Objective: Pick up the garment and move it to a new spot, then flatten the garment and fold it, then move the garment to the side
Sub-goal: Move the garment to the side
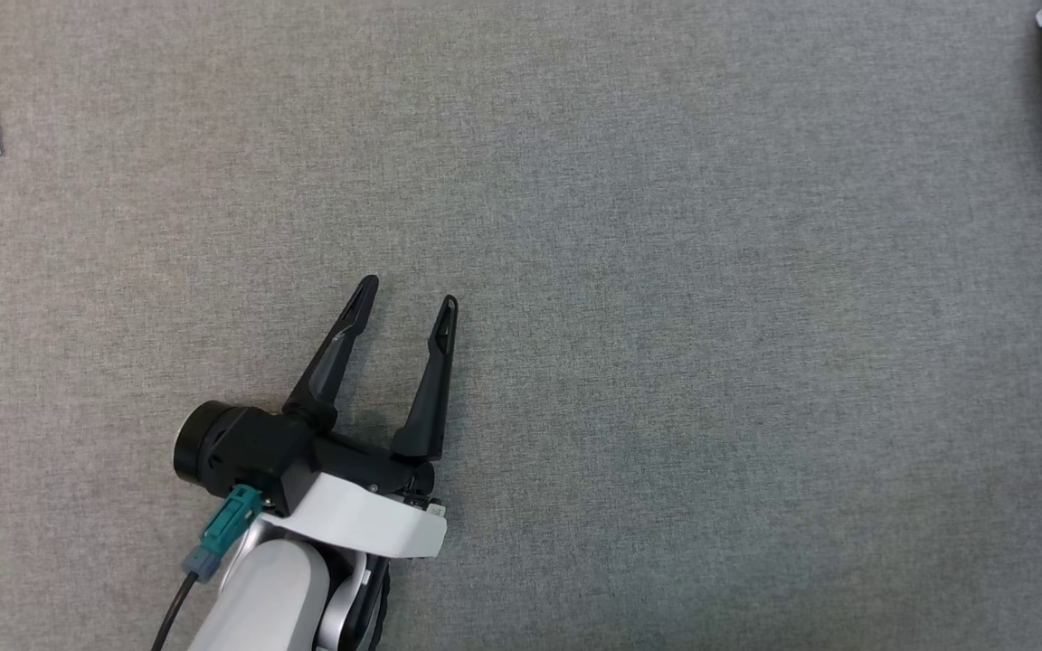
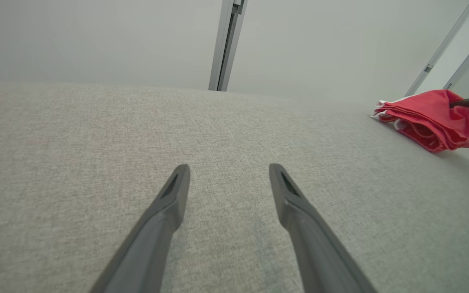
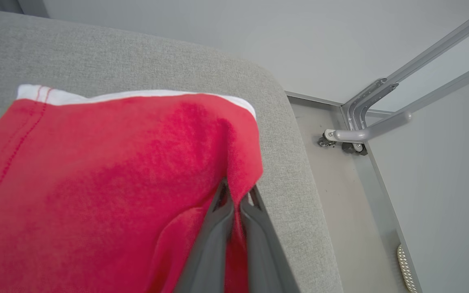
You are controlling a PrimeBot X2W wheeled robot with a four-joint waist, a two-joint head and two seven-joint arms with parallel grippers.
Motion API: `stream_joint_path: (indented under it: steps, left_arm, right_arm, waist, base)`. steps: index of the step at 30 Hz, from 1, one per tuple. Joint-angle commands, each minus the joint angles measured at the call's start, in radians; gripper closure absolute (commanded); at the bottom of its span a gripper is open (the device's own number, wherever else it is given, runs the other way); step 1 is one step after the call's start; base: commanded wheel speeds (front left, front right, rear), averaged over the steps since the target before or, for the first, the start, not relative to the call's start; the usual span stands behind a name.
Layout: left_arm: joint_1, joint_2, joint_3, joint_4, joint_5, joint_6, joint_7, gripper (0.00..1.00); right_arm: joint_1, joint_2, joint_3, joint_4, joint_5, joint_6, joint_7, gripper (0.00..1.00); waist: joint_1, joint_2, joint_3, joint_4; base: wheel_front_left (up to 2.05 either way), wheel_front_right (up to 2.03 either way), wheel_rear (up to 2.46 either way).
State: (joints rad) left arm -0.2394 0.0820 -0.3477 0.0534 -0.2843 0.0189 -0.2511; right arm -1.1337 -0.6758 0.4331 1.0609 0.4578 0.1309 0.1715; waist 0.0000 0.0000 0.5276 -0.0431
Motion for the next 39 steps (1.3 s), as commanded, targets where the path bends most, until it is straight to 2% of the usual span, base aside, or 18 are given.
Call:
stream_joint_path:
  steps: [1, 3, 6, 19, 28, 39]
  left_arm:
    - [-0.019, 0.004, -0.002, -0.004, 0.0, 0.007, -0.004, 0.0]
    - [-0.022, 0.005, -0.003, -0.004, -0.001, 0.007, -0.005, 0.0]
    - [-0.023, 0.008, -0.004, -0.001, -0.003, 0.008, -0.005, 0.0]
    - [-0.03, 0.014, -0.005, 0.007, -0.013, 0.014, -0.006, 0.0]
    - [-0.03, 0.016, 0.021, 0.024, -0.034, 0.021, -0.009, 0.0]
    - [-0.001, 0.018, 0.136, 0.055, -0.067, 0.055, -0.015, 0.0]
  right_arm:
    - [-0.017, -0.009, -0.004, 0.013, -0.016, 0.0, -0.023, 0.82]
    - [-0.023, -0.007, -0.002, 0.023, -0.039, 0.0, -0.055, 0.33]
    - [-0.021, 0.017, 0.005, 0.025, -0.056, 0.0, -0.103, 0.0]
    - [-0.036, 0.059, 0.009, 0.088, -0.088, 0.0, -0.22, 0.0]
    - [-0.023, 0.112, 0.031, 0.047, -0.047, 0.0, -0.302, 0.0]
    - [0.083, 0.258, 0.024, -0.07, 0.05, 0.0, -0.416, 0.0]
  waist:
    - [0.0, 0.0, 0.004, 0.003]
    - [0.0, 0.0, 0.008, 0.005]
    - [0.0, 0.0, 0.01, 0.005]
    - [0.0, 0.0, -0.008, 0.004]
    - [0.0, 0.0, -0.068, -0.002]
    - [0.0, 0.0, -0.214, -0.004]
  base:
    - [0.0, 0.0, 0.0]
    - [0.0, 0.0, 0.0]
    - [0.0, 0.0, 0.0]
    - [0.0, 0.0, 0.0]
    - [0.0, 0.0, 0.0]
    - [0.0, 0.0, 0.0]
